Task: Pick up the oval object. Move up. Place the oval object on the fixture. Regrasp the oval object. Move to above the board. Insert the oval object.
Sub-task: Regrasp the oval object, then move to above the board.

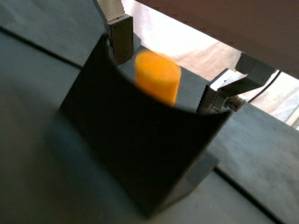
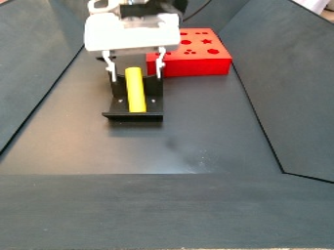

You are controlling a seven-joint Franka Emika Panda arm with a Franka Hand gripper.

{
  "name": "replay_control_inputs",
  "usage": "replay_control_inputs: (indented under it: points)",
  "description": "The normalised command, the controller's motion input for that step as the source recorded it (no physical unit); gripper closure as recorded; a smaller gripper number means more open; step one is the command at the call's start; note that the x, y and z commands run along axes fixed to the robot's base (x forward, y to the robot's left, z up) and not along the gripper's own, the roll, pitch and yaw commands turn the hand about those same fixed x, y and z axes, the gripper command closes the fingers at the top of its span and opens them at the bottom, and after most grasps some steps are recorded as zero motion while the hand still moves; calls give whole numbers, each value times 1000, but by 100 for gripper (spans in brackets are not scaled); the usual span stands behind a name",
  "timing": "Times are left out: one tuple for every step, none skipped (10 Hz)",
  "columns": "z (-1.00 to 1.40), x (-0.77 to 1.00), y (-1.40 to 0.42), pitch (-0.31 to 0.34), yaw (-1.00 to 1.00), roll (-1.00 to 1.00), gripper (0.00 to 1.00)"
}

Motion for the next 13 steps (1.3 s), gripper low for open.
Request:
replay_control_inputs:
  points:
    - [-198, 39, 1, -10, -33, 52, 0]
    - [-170, 12, 0, -8, -35, 52, 0]
    - [-167, 11, 0, -11, -25, 49, 0]
    - [-167, 11, 0, -10, -22, 49, 0]
    - [0, 0, 0, 0, 0, 0, 100]
    - [1000, -100, 31, 146, 395, 65, 100]
    - [1000, -100, 30, 143, 393, 58, 100]
    - [1000, -92, 25, 60, 345, 19, 100]
    - [1000, -86, 26, -29, 293, 0, 100]
    - [1000, -84, 22, -88, 238, -2, 100]
    - [1000, -84, 21, -132, 179, -3, 100]
    - [1000, -84, 20, -163, 123, -6, 100]
    - [1000, -87, 18, -180, 54, -8, 100]
